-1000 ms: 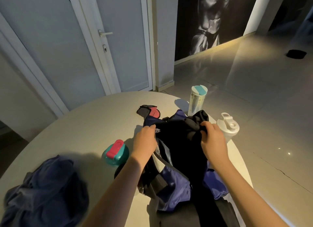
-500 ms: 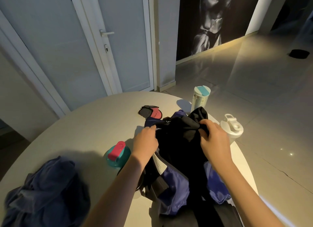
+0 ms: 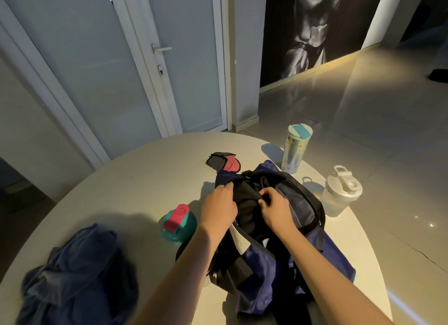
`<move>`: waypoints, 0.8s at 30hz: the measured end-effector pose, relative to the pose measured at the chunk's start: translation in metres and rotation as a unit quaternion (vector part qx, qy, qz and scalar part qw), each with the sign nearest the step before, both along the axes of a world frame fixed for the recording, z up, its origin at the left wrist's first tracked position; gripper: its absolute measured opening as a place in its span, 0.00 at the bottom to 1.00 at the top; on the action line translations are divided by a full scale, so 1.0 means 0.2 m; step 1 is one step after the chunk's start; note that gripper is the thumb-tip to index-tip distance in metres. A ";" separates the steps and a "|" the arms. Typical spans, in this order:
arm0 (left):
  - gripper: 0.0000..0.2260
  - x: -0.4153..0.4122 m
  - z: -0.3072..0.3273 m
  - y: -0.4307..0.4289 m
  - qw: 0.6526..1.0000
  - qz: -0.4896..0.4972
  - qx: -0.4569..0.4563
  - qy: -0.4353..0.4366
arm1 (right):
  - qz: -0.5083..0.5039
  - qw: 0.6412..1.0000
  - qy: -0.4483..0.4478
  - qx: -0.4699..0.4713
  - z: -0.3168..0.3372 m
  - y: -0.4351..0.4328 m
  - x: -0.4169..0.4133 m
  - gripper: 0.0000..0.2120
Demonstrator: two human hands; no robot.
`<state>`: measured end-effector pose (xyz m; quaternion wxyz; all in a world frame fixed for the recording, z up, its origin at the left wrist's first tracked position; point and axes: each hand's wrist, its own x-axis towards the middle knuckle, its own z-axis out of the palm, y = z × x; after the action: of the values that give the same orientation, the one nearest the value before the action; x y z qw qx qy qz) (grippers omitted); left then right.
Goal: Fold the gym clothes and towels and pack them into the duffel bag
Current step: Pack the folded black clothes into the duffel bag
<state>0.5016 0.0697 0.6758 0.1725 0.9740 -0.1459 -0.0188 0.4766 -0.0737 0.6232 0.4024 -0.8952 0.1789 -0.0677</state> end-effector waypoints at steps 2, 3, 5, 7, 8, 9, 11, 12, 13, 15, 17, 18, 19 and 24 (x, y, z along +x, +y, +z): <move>0.22 0.00 -0.01 0.00 1.000 -0.004 0.005 0.003 | 0.033 0.999 0.020 -0.033 -0.04 -0.01 0.03 0.15; 0.22 0.01 -0.01 0.00 1.000 -0.008 0.005 0.005 | 0.056 0.996 0.037 -0.066 -0.06 -0.01 0.04 0.18; 0.22 0.01 -0.02 -0.01 1.000 -0.014 0.008 0.006 | 0.086 0.986 0.040 -0.139 -0.07 -0.02 0.04 0.20; 0.22 0.01 -0.03 0.00 1.000 -0.018 0.018 0.003 | 0.082 0.977 -0.007 -0.195 -0.04 -0.04 0.00 0.17; 0.22 0.02 -0.03 0.00 0.999 -0.021 0.026 0.001 | 0.069 0.970 -0.045 -0.228 -0.01 -0.06 -0.03 0.15; 0.22 0.02 -0.04 0.00 0.999 -0.024 0.036 0.000 | 0.048 0.960 -0.081 -0.263 0.00 -0.08 -0.07 0.12; 0.22 0.02 -0.04 -0.01 0.998 -0.025 0.065 -0.005 | -0.006 0.943 -0.112 -0.313 0.00 -0.14 -0.13 0.10; 0.21 0.02 -0.04 -0.01 0.996 -0.020 0.085 -0.008 | -0.033 0.942 -0.093 -0.320 -0.01 -0.17 -0.15 0.10; 0.20 0.01 -0.05 -0.01 0.994 -0.013 0.110 -0.016 | -0.057 0.943 -0.068 -0.320 -0.02 -0.21 -0.17 0.10; 0.19 -0.01 -0.05 -0.03 0.981 -0.006 0.181 -0.063 | -0.078 0.951 -0.018 -0.300 -0.04 -0.27 -0.19 0.12; 0.16 -0.03 -0.06 -0.08 0.960 -0.035 0.248 -0.122 | -0.054 0.969 0.029 -0.240 -0.05 -0.30 -0.21 0.16; 0.15 -0.05 -0.06 -0.12 0.953 -0.065 0.263 -0.134 | -0.039 0.978 0.036 -0.200 -0.05 -0.31 -0.21 0.18; 0.14 -0.05 -0.06 -0.17 0.947 -0.100 0.276 -0.130 | -0.029 0.984 0.027 -0.172 -0.05 -0.32 -0.22 0.19; 0.15 -0.05 -0.21 -0.40 0.946 -0.177 0.259 0.083 | -0.012 0.989 -0.029 -0.148 -0.04 -0.35 -0.23 0.24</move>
<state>0.4910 -0.0100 0.6329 -0.0804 0.9385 -0.2911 -0.1671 0.4307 -0.1429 0.6151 0.2699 -0.9404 0.1656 -0.1242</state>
